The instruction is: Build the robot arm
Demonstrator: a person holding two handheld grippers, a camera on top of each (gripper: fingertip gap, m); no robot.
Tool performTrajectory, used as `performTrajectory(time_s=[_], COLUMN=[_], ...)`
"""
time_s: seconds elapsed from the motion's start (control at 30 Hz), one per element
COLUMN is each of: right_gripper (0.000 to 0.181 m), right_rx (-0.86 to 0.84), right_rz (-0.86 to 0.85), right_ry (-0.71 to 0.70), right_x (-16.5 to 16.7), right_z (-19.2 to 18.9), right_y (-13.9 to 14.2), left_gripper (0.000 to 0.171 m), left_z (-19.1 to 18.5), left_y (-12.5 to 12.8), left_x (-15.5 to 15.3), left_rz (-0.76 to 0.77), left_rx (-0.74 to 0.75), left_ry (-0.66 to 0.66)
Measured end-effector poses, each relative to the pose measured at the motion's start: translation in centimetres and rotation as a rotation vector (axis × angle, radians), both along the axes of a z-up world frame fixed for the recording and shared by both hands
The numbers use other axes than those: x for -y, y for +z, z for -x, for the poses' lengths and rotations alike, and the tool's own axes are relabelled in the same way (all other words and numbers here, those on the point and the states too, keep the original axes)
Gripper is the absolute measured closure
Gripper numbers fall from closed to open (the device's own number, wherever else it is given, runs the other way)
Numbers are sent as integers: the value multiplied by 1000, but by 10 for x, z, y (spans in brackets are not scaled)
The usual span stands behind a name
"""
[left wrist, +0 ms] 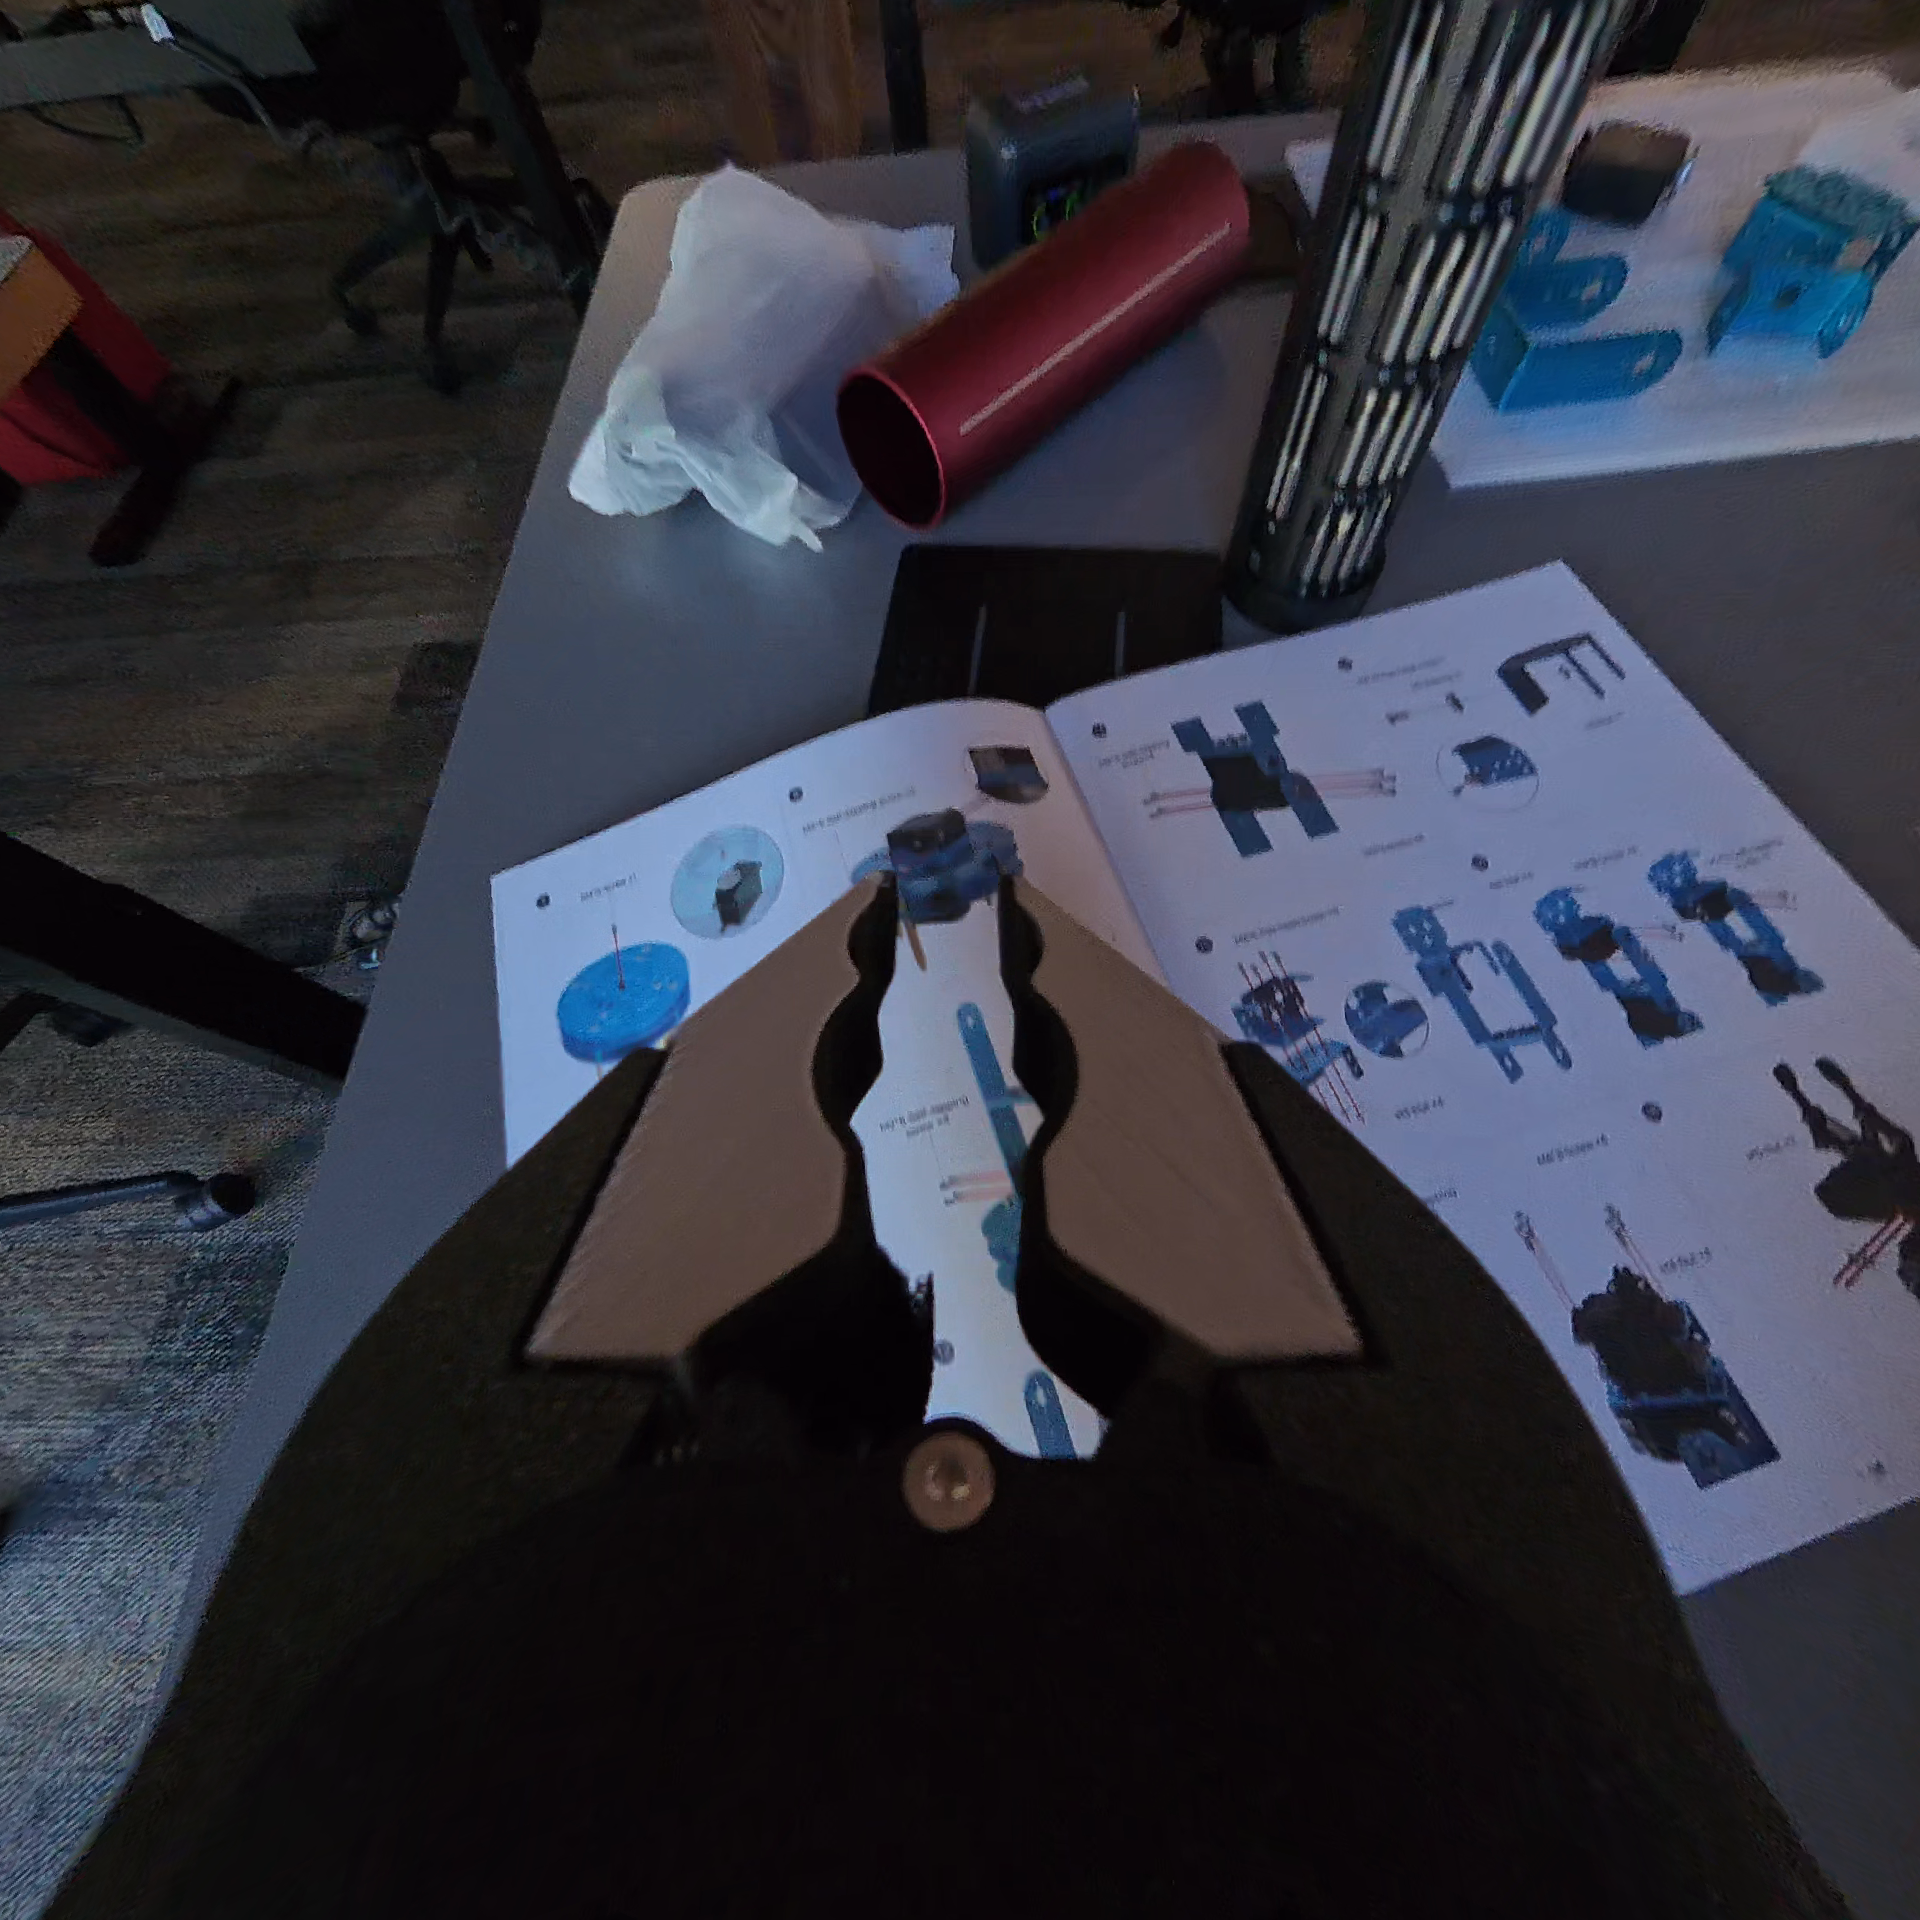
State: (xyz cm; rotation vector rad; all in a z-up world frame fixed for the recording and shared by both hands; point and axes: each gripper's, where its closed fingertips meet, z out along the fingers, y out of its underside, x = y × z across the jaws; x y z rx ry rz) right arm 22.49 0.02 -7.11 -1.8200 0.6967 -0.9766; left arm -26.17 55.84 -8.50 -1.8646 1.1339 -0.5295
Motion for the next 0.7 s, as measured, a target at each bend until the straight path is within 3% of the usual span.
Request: performTrajectory(time_s=[0.13,0.3,0.47,0.6,0.7], right_gripper=[146,141,139,139,140], right_rx=[10,86,57,44,46], right_rz=[22,21,-131,-80,-41], right_ry=[-36,-170,-155,-191,-208], right_x=[8,45,52,55,57], right_z=[-7,-20,-22,-27,-29], right_y=[-6,7,13,2,-4], left_gripper=[153,153,153,152,152], left_z=[-10,-9,-11,-10,-12], left_y=[9,-17,-21,-37,-35], left_x=[-17,0,10,11,22], left_rz=[60,-5,86,104,125], left_rx=[63,-104,-57,-118,-99], left_ry=[18,-92,-162,-197,-257])
